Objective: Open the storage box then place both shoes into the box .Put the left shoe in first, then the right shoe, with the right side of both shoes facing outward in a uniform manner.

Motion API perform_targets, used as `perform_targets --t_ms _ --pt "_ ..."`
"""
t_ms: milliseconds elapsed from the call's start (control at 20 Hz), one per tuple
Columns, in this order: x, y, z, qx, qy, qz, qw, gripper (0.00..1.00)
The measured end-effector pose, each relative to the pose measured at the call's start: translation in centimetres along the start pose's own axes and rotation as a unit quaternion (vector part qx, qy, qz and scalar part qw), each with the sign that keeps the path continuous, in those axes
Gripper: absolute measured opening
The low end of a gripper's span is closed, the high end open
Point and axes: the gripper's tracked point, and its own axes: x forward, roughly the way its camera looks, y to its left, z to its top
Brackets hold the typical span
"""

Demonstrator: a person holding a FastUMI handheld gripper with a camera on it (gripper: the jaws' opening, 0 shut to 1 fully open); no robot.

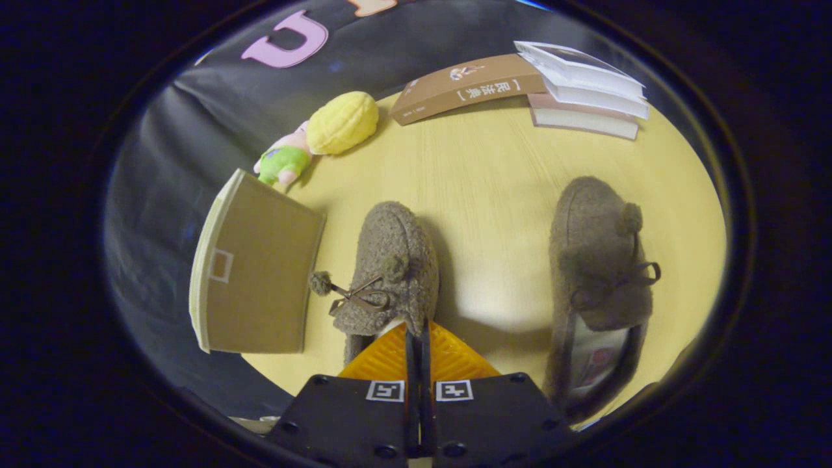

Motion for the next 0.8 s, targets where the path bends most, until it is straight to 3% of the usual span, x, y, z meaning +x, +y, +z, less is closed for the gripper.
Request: perform_targets --t_ms 350,800 --pt "-2.0 6.2 0.6 0.067 -0.007 0.070 0.995 0.04" --pt "-6.7 17.0 4.9 0.073 -0.053 0.146 0.985 0.04"
